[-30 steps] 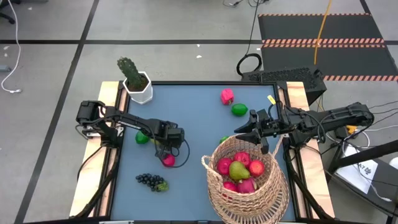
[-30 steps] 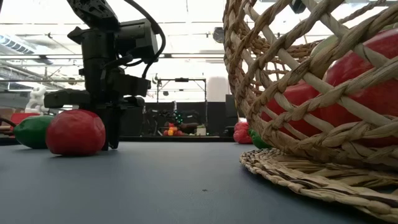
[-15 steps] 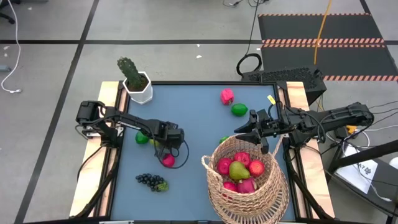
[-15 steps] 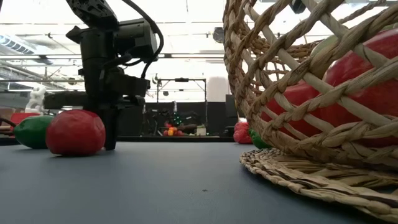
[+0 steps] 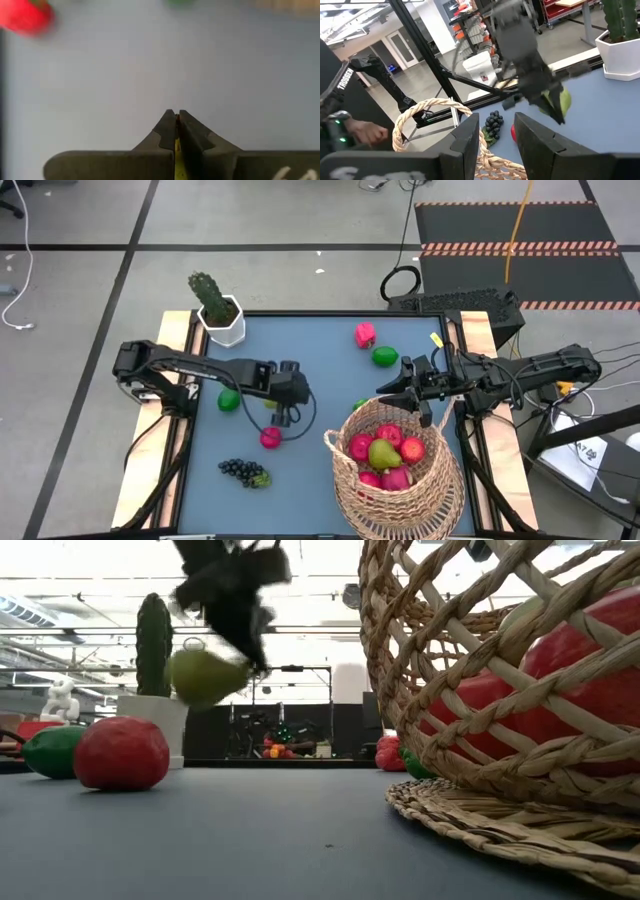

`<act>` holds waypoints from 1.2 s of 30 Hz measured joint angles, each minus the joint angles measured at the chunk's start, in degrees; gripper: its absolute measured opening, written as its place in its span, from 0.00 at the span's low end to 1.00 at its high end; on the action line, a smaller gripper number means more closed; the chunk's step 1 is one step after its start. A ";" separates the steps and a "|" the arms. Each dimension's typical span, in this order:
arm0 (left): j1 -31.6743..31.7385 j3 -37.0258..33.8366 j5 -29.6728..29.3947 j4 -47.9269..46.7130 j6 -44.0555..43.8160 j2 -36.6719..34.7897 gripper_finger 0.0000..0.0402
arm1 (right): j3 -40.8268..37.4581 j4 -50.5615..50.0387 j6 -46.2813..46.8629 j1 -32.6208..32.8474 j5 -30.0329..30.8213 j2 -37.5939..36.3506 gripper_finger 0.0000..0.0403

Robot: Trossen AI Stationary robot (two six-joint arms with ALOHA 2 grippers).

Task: Build produce basket
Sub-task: Put the green pear into the brown basket

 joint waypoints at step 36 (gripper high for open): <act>-1.99 28.13 -5.09 34.82 -14.58 -9.40 0.01 | -0.02 1.32 -2.04 0.03 5.16 -4.98 0.29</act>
